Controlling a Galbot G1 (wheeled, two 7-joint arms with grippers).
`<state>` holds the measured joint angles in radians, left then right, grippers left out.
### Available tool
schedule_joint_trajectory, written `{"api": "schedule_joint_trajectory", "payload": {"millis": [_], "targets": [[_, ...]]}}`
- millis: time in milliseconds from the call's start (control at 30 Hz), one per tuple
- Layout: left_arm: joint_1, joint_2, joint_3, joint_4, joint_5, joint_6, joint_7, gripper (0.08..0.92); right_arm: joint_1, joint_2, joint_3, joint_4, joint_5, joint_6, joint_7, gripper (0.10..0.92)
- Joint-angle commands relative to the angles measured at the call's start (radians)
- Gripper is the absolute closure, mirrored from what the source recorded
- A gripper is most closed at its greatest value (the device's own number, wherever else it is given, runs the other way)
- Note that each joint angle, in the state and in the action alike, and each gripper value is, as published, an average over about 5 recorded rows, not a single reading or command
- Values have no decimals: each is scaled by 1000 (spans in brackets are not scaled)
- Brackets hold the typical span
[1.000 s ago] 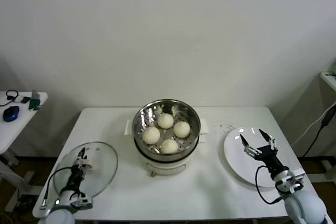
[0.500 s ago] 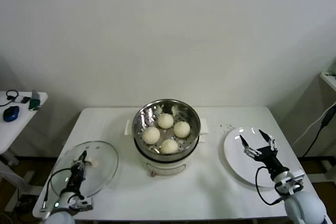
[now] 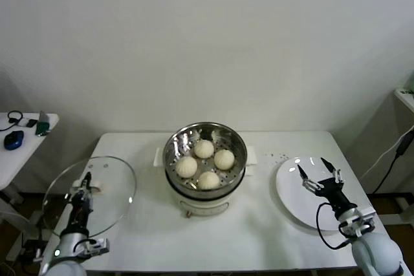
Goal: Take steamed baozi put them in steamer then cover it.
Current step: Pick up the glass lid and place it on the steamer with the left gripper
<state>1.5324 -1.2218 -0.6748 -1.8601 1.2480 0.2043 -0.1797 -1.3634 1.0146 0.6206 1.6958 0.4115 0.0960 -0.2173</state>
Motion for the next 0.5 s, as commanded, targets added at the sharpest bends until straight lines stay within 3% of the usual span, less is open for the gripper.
{"api": "schedule_joint_trajectory", "payload": {"millis": [33, 333, 500], "targets": [[81, 79, 9, -329, -14, 265, 41, 853, 17, 0, -11, -17, -8, 3, 2, 203], [-17, 203, 122, -364, -41, 374, 71, 853, 64, 2, -46, -51, -22, 4, 17, 203], [-191, 275, 318, -352, -66, 463, 150, 853, 89, 4, -68, -66, -34, -1, 23, 203]]}}
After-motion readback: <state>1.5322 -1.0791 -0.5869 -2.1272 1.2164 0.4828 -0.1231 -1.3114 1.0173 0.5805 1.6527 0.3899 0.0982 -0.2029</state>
